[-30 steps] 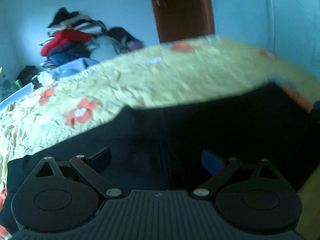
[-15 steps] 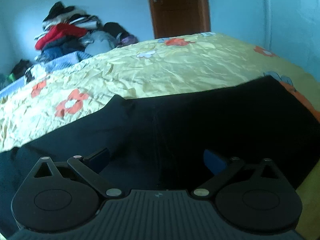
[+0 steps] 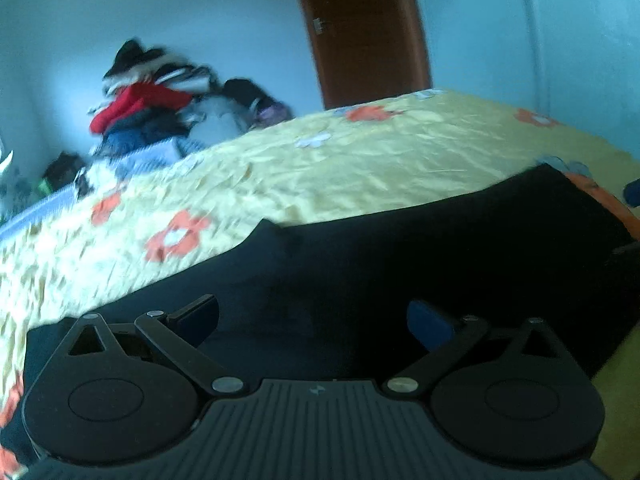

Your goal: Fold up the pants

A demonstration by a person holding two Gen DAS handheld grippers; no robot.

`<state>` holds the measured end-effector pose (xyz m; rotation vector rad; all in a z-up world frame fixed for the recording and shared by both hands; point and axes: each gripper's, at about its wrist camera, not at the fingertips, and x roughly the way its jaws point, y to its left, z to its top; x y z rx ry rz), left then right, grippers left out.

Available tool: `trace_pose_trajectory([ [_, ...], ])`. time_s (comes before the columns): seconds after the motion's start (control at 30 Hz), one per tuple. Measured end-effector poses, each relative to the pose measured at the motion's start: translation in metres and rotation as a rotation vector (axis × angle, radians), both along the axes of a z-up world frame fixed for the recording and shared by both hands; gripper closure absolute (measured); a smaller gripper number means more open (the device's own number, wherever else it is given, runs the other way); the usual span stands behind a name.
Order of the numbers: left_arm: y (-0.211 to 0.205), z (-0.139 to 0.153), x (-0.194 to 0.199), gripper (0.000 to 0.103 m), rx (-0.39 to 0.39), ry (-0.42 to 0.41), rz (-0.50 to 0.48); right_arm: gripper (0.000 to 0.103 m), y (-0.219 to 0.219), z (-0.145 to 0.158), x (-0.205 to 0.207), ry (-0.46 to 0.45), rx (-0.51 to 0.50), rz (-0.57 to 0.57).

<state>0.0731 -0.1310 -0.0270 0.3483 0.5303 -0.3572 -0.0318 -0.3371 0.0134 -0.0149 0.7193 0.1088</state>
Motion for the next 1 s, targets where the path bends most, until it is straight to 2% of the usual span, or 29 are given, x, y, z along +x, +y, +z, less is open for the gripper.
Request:
trace_pose_trajectory([
  [0.03, 0.004, -0.002, 0.005, 0.001, -0.012, 0.036, 0.005, 0.0, 0.003, 0.001, 0.003, -0.012, 0.016, 0.006],
  [0.07, 0.009, -0.006, 0.011, 0.0, -0.025, 0.087, 0.006, 0.0, 0.007, 0.0, 0.007, -0.002, 0.017, 0.021],
  [0.13, 0.021, -0.007, 0.013, 0.0, -0.079, 0.128, 0.014, 0.0, 0.017, -0.013, 0.021, 0.09, -0.021, 0.052],
  [0.17, 0.028, -0.005, 0.013, 0.001, -0.101, 0.133, 0.023, 0.0, 0.026, -0.022, 0.027, 0.151, -0.079, 0.066],
  [0.23, 0.039, 0.001, 0.01, 0.002, -0.107, 0.114, 0.041, 0.0, 0.048, -0.02, 0.025, 0.152, -0.198, 0.083],
  [0.33, 0.066, 0.012, 0.009, 0.001, -0.124, 0.062, 0.093, 0.0, 0.068, 0.008, 0.019, 0.037, -0.269, 0.128],
  [0.4, 0.091, 0.019, 0.009, 0.001, -0.143, 0.036, 0.148, 0.0, 0.081, 0.034, 0.016, -0.077, -0.347, 0.125],
  [0.43, 0.102, 0.021, 0.01, 0.001, -0.15, 0.028, 0.18, 0.0, 0.086, 0.044, 0.016, -0.139, -0.406, 0.11],
  [0.5, 0.126, 0.023, 0.013, 0.001, -0.158, 0.022, 0.235, 0.0, 0.095, 0.056, 0.019, -0.286, -0.6, 0.042],
  [0.57, 0.145, 0.021, 0.016, 0.001, -0.158, 0.025, 0.263, 0.0, 0.103, 0.054, 0.032, -0.375, -0.833, -0.069],
  [0.6, 0.151, 0.018, 0.017, 0.001, -0.148, 0.033, 0.272, 0.0, 0.108, 0.052, 0.04, -0.393, -0.903, -0.113],
  [0.63, 0.156, 0.014, 0.018, 0.002, -0.132, 0.046, 0.278, 0.0, 0.113, 0.052, 0.045, -0.414, -0.905, -0.13],
  [0.67, 0.158, 0.009, 0.018, 0.002, -0.115, 0.059, 0.281, 0.0, 0.119, 0.055, 0.046, -0.426, -0.82, -0.102],
  [0.73, 0.16, 0.001, 0.018, 0.001, -0.099, 0.08, 0.28, 0.0, 0.121, 0.061, 0.049, -0.404, -0.53, -0.015],
  [0.77, 0.161, -0.003, 0.017, 0.001, -0.098, 0.085, 0.274, 0.0, 0.121, 0.06, 0.054, -0.359, -0.336, 0.022],
  [0.8, 0.161, -0.007, 0.015, 0.0, -0.098, 0.079, 0.27, 0.0, 0.119, 0.055, 0.061, -0.314, -0.192, 0.036],
  [0.87, 0.161, -0.011, 0.008, 0.0, -0.081, 0.048, 0.261, 0.0, 0.119, 0.037, 0.075, -0.202, 0.04, 0.047],
  [0.9, 0.161, -0.011, 0.005, 0.0, -0.072, 0.038, 0.255, 0.0, 0.12, 0.024, 0.084, -0.134, 0.113, 0.042],
  [0.93, 0.161, -0.012, 0.004, 0.0, -0.069, 0.032, 0.249, 0.0, 0.122, 0.01, 0.09, -0.077, 0.145, 0.029],
  [1.0, 0.164, -0.012, 0.004, 0.0, -0.074, 0.035, 0.241, 0.0, 0.128, -0.009, 0.095, 0.008, 0.129, 0.023],
])
